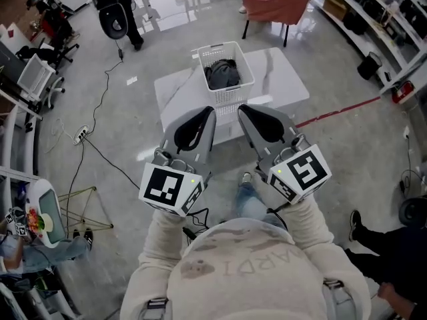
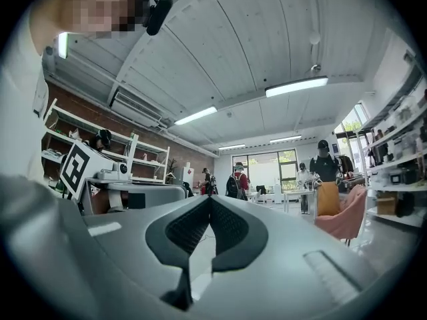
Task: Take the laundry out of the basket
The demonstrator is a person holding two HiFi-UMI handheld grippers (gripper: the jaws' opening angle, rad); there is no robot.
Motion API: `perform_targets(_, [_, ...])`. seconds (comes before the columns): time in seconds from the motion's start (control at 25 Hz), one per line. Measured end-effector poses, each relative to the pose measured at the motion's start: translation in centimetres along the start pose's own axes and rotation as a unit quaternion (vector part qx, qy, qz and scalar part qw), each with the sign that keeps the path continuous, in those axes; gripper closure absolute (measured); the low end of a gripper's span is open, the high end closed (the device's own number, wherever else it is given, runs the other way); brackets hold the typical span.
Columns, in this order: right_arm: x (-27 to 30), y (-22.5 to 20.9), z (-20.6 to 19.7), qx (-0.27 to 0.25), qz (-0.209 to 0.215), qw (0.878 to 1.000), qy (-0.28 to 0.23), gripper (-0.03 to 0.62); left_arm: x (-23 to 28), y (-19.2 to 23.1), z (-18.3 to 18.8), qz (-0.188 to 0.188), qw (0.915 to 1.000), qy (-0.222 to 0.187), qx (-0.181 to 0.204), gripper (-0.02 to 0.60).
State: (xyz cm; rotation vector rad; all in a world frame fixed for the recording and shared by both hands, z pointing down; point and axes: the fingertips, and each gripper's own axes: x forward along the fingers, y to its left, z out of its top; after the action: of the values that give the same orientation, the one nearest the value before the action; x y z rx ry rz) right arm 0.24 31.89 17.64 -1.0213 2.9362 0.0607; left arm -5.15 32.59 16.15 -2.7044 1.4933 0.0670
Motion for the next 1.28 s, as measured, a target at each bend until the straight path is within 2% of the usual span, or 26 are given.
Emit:
perform_targets(0.44, [7.2,-14.2,0.8,-0.007,0.043,0.999,0.000,0.566,15.2,5.3,1.0,0.031,0.9995,-0.003,0.002,0.580])
perform_targets(0.64, [9.5,-18.4,0.3,-0.009,0.054,0.998,-0.003,0.566,19.3,7.2,0.2,0.041,0.9991,0.000,0.008,0.581])
perform_targets(0.8, [11.4,-20.6,-0.5,0.005,0.059,0.998,-0.001,0.566,21.8,9.1,-1.0,0.045,0.9990,0.007,-0.002,0.581])
perform_targets(1.28, [21.6,-27.0,-2.7,0.015,0.046,0.999,0.012,0.566,29.2,18.6,-4.3,0.037,0.9989,0.025,-0.012,0.581])
